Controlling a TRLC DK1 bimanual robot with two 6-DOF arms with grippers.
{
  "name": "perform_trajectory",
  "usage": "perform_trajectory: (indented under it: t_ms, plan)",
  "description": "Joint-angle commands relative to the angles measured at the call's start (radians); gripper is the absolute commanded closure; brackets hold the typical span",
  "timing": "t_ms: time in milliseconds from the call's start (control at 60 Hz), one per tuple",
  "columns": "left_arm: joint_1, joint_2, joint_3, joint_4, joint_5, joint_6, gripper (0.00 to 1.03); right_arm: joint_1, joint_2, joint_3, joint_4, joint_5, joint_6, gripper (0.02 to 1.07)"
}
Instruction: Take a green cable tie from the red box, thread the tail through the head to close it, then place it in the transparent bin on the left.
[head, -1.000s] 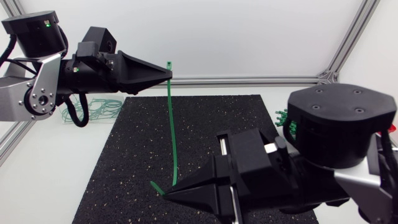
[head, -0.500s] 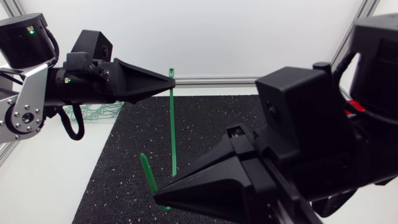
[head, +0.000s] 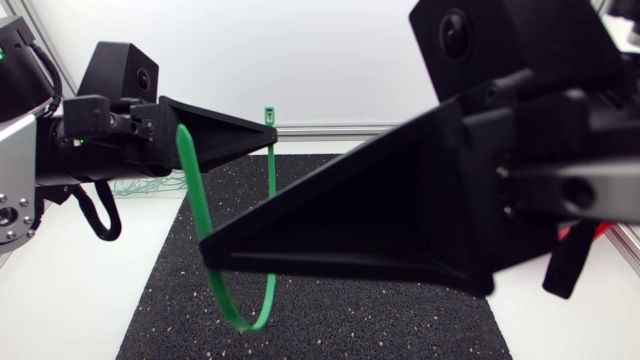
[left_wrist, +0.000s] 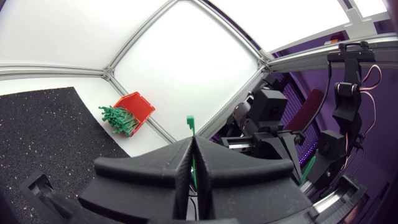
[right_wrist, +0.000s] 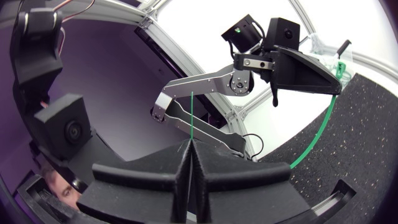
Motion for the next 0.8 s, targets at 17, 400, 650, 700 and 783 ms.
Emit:
perform_trajectory:
  t_ms: [17,400,650,700,783]
  plan:
    - [-0.026,-0.039,-0.027,0.003,-0.028,0.023,1.00,-0.043,0.055,0.044,0.006,-0.053,0.164,1.01]
    - [-0.046,-0.094,-0.016,-0.041,-0.115,0.058,1.00,-0.198,0.133,0.144,0.049,-0.139,0.472,1.01]
    - [-0.097,-0.083,-0.005,-0.089,-0.195,0.092,1.00,-0.207,0.174,0.219,-0.088,-0.152,0.500,1.01]
    - [-0.104,-0.083,-0.005,-0.092,-0.209,0.096,1.00,-0.207,0.177,0.231,-0.119,-0.154,0.501,1.01]
    - [-0.106,-0.091,-0.008,-0.095,-0.210,0.096,1.00,-0.209,0.179,0.249,-0.155,-0.155,0.504,1.01]
